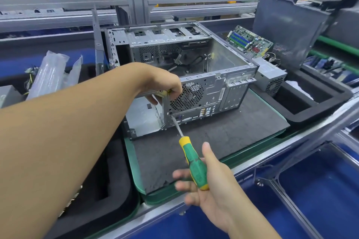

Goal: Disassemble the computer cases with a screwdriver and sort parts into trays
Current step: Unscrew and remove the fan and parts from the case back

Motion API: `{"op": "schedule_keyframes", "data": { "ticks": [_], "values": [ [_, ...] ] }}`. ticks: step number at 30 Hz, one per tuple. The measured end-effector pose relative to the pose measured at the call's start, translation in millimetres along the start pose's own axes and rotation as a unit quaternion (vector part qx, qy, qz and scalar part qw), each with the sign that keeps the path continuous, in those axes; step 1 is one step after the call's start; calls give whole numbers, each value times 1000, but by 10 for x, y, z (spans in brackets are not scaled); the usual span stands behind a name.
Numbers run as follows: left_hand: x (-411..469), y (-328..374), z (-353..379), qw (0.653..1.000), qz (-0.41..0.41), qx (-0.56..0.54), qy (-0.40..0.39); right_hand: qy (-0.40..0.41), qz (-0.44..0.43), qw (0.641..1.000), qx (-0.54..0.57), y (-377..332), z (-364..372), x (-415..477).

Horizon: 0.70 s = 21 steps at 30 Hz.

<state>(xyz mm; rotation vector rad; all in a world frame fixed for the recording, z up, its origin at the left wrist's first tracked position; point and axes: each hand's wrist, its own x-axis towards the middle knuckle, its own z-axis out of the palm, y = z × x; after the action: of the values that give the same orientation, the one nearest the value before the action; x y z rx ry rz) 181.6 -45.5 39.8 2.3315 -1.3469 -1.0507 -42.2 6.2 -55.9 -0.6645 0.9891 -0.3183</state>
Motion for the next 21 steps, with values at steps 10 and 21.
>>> {"op": "schedule_keyframes", "data": {
  "ticks": [10, 21],
  "values": [
    [4, -11, -6, 1000, 1, -13, -10, 82, -131, 987, -50, 128, 0, 130],
    [54, -23, -10, 1000, -16, -10, -5, 31, -48, 997, -52, 27, 71, 85]
  ]
}}
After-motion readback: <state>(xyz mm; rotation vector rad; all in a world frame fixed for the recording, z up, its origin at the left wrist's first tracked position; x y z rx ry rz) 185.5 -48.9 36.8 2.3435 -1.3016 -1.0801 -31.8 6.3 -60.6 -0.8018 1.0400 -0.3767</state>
